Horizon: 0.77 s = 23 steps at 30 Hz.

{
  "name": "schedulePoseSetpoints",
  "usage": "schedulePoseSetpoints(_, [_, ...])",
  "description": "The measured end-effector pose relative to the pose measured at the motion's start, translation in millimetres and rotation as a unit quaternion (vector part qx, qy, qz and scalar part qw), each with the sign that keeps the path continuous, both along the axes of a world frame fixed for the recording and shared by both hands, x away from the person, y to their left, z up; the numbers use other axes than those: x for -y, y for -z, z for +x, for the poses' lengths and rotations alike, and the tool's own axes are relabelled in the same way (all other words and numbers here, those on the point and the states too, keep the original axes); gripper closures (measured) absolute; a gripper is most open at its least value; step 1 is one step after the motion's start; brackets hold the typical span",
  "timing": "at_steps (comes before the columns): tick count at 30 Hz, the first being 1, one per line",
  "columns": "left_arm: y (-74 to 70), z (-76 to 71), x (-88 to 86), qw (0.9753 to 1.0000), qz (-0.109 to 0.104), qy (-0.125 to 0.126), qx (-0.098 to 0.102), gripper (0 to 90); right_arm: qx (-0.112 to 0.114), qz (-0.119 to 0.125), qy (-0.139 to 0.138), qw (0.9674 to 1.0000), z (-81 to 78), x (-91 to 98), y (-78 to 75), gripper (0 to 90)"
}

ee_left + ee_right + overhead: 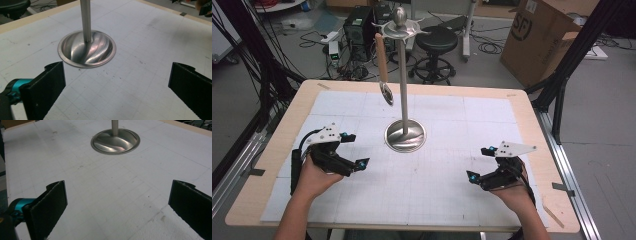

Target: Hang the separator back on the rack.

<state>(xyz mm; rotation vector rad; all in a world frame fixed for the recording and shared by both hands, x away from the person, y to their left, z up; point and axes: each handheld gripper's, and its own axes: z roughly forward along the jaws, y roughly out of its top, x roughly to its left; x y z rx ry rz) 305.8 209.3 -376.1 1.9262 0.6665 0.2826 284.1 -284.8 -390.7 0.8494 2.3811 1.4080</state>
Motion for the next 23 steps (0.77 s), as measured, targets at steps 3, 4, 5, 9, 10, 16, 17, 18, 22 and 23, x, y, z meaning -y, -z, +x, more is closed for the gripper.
schedulePoseSetpoints(3, [-0.1, 0.0, 0.9, 1.0000, 0.001, 0.001, 0.001, 1.7, -0.001, -0.003, 0.002, 1.0000, -0.4, -0.9, 0.3, 0.6])
schedulePoseSetpoints(4, [-0.2, -0.3, 1.4, 1.0000, 0.000, 0.001, 0.001, 1.7, -0.001, -0.004, 0.001, 1.0000, -0.3, -1.3, 0.5, 0.6])
schedulePoseSetpoints(5, [-0.5, -0.4, 1.3, 1.0000, 0.002, 0.002, 0.002, 1.7, -0.001, -0.005, 0.000, 1.0000, 0.0, -1.9, 0.8, 0.6])
schedulePoseSetpoints(9, [-1.6, -0.6, 1.4, 1.0000, -0.003, 0.003, 0.002, 1.7, -0.001, -0.007, -0.001, 1.0000, 0.5, -2.9, 1.6, 0.6])
schedulePoseSetpoints(10, [-1.6, -0.6, 1.2, 1.0000, -0.001, 0.000, 0.002, 1.6, -0.003, -0.007, 0.000, 1.0000, 0.1, -2.8, 1.6, 0.6])
schedulePoseSetpoints(16, [-1.4, -0.7, 1.8, 1.0000, 0.002, 0.001, 0.002, 1.7, -0.003, -0.006, 0.000, 1.0000, 0.3, -2.6, 2.1, 0.6])
schedulePoseSetpoints(17, [-1.2, -0.5, 2.0, 1.0000, 0.003, 0.000, 0.002, 1.7, -0.003, -0.005, -0.001, 1.0000, 0.6, -2.7, 2.0, 0.6])
schedulePoseSetpoints(18, [-1.1, -0.4, 2.1, 1.0000, 0.002, 0.000, 0.000, 1.7, -0.002, -0.006, -0.001, 1.0000, 1.0, -2.6, 2.1, 0.6])
schedulePoseSetpoints(22, [-0.4, 0.9, 2.0, 1.0000, 0.005, -0.001, -0.002, 1.7, -0.003, -0.005, 0.001, 1.0000, 1.3, -2.2, 2.4, 0.6])
schedulePoseSetpoints(23, [-0.3, 1.0, 2.2, 1.0000, 0.005, -0.002, -0.001, 1.7, -0.004, -0.005, 0.002, 1.0000, 1.0, -2.2, 2.3, 0.6])
